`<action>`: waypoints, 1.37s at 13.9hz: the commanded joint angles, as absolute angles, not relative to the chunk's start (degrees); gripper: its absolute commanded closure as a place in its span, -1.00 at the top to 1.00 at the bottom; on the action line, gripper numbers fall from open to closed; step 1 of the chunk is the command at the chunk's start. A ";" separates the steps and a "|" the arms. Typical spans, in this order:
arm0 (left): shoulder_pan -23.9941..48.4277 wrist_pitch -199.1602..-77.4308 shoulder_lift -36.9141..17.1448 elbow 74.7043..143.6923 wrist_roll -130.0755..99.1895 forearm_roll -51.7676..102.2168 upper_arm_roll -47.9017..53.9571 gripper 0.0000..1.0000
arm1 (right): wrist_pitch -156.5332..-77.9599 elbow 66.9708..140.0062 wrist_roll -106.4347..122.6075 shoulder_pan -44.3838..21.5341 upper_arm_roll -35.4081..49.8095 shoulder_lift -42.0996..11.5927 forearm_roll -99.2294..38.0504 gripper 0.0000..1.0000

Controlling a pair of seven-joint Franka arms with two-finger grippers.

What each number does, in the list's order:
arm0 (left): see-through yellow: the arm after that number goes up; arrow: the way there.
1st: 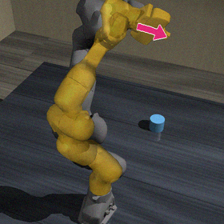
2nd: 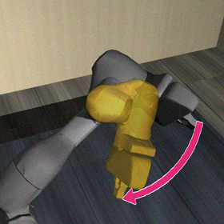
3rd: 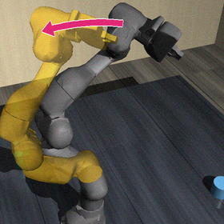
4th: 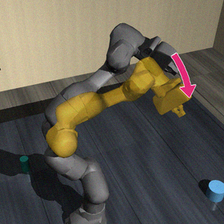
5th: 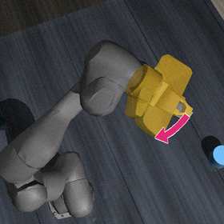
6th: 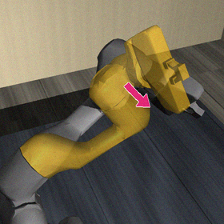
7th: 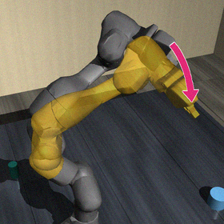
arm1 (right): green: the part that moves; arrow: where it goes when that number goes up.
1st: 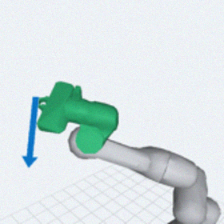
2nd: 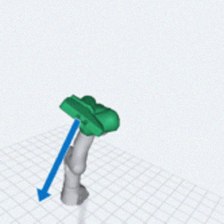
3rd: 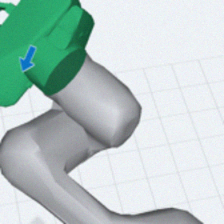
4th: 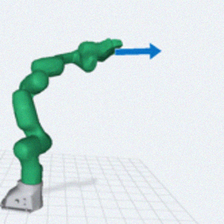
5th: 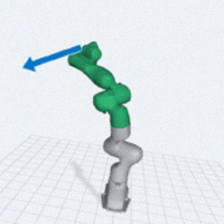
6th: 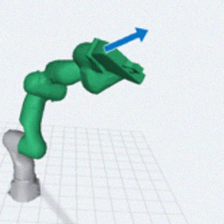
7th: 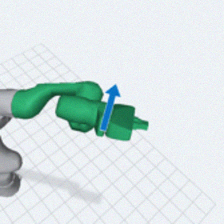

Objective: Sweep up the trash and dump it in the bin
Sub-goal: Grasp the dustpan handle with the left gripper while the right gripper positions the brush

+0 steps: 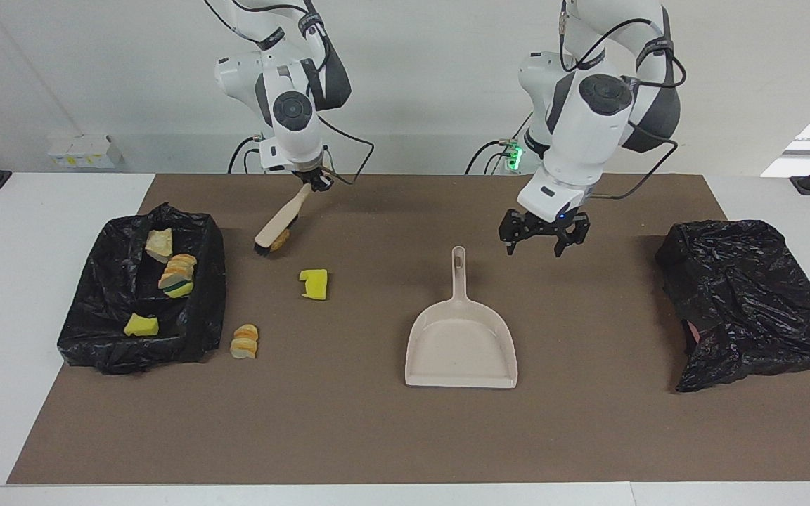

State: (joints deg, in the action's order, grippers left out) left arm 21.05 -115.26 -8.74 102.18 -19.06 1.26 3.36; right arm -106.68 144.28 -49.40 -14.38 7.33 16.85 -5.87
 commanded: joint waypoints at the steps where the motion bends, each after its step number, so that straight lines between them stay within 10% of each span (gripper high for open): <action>1: 24.95 -122.41 -13.00 103.79 -22.93 0.88 2.46 1.00 | -107.14 136.69 -44.66 -12.83 8.00 10.30 -8.95 -1.00; 8: 30.23 -127.88 -16.00 107.23 -25.14 0.88 2.46 1.00 | -101.08 118.57 -43.42 -12.75 7.82 -0.17 -11.25 -1.00; 16: 29.80 -127.27 -14.06 111.27 -24.09 1.93 2.72 1.00 | -92.11 127.77 -54.75 -14.33 7.73 8.16 -3.78 -1.00; 17: 29.88 -127.35 -14.15 111.10 -23.12 1.93 2.72 0.70 | -92.63 130.49 -53.71 -13.54 7.73 10.00 -3.78 -1.00; 18: 29.97 -127.79 -14.32 110.75 -23.46 2.37 2.72 -0.17 | -92.90 134.61 -50.48 -12.06 7.82 12.19 -3.78 -1.00; 19: 29.97 -127.97 -14.41 110.57 -22.86 2.98 2.64 -0.61 | -95.34 138.39 -47.32 -11.43 7.82 13.78 -4.21 -1.00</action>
State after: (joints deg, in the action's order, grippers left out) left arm 29.65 -126.64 -16.30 108.52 -24.29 1.62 3.10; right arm -92.31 129.78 -51.86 -13.81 7.54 7.89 -4.54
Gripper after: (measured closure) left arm 0.225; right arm 0.736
